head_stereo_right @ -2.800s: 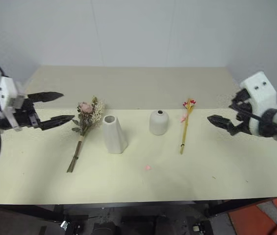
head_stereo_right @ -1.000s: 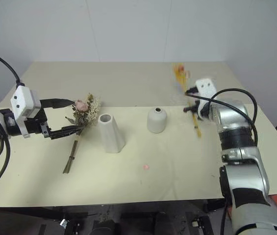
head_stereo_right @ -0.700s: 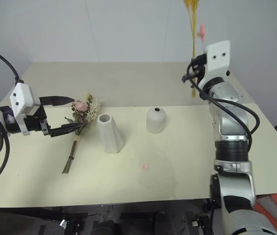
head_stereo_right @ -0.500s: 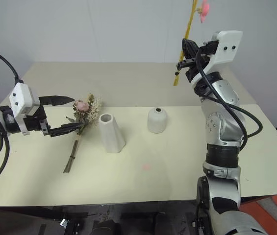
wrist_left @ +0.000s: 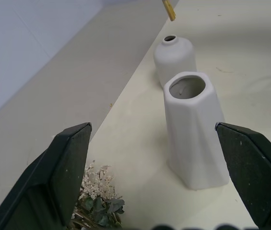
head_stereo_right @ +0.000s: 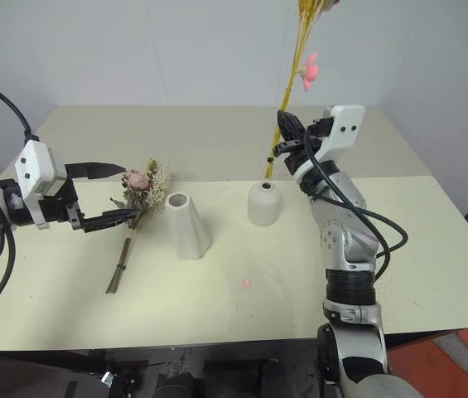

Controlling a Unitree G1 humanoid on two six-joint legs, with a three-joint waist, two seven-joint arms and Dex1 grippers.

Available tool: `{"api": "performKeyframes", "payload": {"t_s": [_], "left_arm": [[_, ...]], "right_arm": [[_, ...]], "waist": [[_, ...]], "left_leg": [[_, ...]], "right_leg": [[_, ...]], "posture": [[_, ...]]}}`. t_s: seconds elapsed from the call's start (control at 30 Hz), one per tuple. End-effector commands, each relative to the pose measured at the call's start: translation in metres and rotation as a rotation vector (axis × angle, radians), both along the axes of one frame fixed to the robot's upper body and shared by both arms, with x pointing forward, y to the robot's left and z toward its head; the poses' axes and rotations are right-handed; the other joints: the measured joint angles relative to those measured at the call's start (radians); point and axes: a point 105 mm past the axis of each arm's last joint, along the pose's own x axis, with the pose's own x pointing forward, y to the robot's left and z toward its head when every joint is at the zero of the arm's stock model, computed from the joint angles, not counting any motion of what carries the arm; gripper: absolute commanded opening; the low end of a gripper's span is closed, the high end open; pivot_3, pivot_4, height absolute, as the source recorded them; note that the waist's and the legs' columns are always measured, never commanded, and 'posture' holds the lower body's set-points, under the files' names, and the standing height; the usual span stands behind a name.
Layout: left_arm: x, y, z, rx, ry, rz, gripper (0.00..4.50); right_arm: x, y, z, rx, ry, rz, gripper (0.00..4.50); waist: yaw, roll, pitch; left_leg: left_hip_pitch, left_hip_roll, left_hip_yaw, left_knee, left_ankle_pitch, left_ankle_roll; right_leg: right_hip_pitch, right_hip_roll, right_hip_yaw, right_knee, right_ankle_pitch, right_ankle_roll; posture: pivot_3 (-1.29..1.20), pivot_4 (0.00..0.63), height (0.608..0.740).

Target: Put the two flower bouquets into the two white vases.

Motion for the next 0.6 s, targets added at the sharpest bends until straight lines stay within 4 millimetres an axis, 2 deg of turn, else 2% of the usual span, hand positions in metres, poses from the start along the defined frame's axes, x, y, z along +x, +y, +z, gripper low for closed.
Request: {"api": "performKeyframes", "payload": {"t_s": [0.03, 0.27, 0.6], "left_arm": [[-0.002, 0.001, 0.013, 0.012, -0.055, 0.001, 4.50], [-0.005, 0.003, 0.014, 0.018, -0.053, 0.009, 4.50], [-0.009, 0.007, 0.015, 0.028, -0.050, 0.027, 4.50]], "right_arm": [[0.001, -0.004, 0.017, 0.008, -0.091, -0.022, 0.03], [0.016, 0.002, 0.008, 0.000, -0.078, -0.024, 0.03], [0.017, 0.006, 0.006, -0.003, -0.088, -0.016, 0.03]], "waist": [[-0.001, 0.000, 0.000], [-0.002, 0.000, 0.000], [-0.002, 0.000, 0.000]], "left_leg": [[0.000, 0.000, 0.000, 0.000, 0.000, 0.000], [0.000, 0.000, 0.000, 0.000, 0.000, 0.000], [0.000, 0.000, 0.000, 0.000, 0.000, 0.000]], "right_leg": [[0.000, 0.000, 0.000, 0.000, 0.000, 0.000], [0.000, 0.000, 0.000, 0.000, 0.000, 0.000], [0.000, 0.000, 0.000, 0.000, 0.000, 0.000]], "posture": [[0.00, 0.150, 0.740], [0.00, 0.150, 0.740], [0.00, 0.150, 0.740]]}}
